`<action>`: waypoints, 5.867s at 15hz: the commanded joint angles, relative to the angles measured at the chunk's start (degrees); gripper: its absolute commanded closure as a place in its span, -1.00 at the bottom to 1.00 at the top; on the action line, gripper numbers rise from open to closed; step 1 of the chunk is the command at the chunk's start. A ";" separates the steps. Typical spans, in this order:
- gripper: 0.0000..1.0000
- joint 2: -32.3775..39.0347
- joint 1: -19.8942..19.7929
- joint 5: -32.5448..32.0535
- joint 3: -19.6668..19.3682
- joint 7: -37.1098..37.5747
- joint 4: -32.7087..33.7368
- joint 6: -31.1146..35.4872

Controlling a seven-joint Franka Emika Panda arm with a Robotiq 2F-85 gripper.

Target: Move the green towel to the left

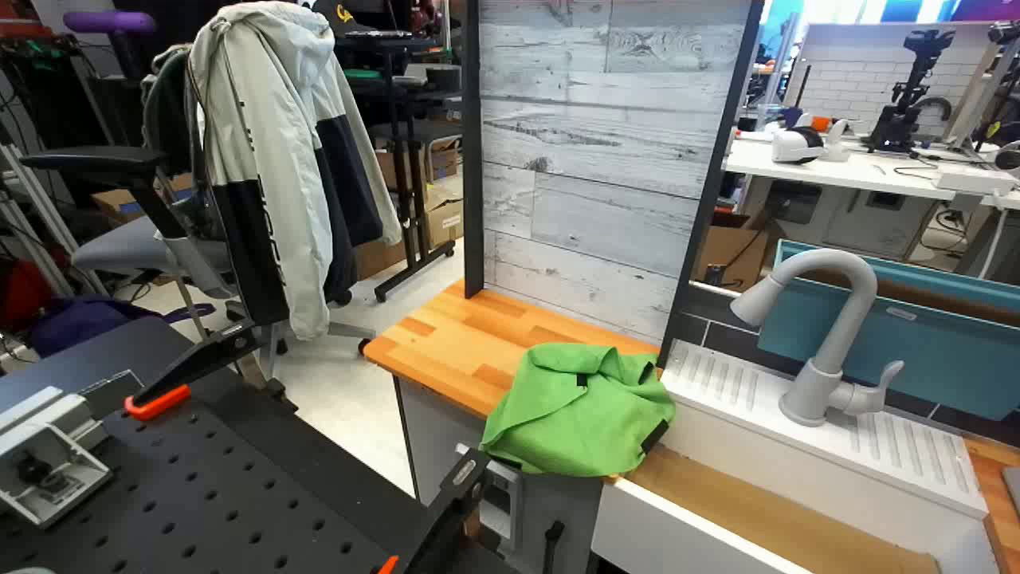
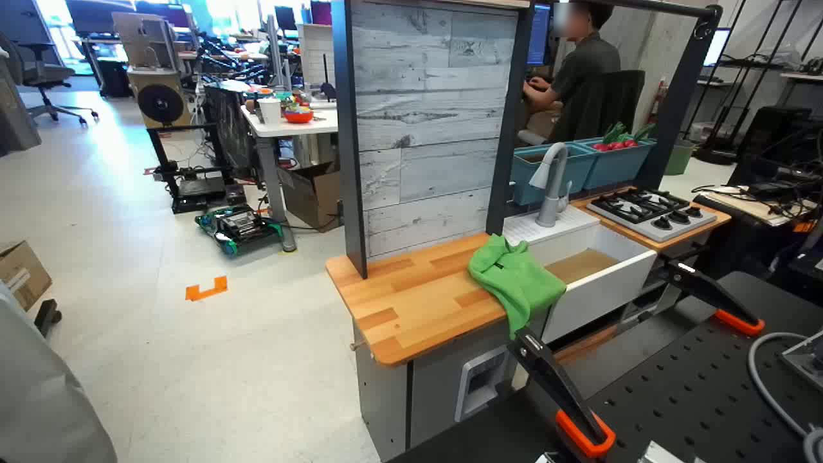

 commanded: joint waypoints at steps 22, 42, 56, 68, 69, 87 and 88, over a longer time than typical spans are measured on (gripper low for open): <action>-1.00 22.57 -7.37 -9.84 -7.47 -3.28 -7.22 32.24; -1.00 67.86 -13.84 -2.61 -21.93 -3.58 18.69 47.98; -1.00 91.50 -9.92 -6.78 -27.02 12.34 39.54 48.82; -1.00 103.67 -7.89 -10.09 -26.77 21.03 52.70 47.03; -1.00 104.41 -7.70 -10.19 -26.71 21.23 53.67 46.86; -1.00 111.26 -0.88 -16.08 -25.43 21.68 65.06 38.73; -1.00 111.60 -0.33 -16.54 -25.38 21.71 65.58 38.35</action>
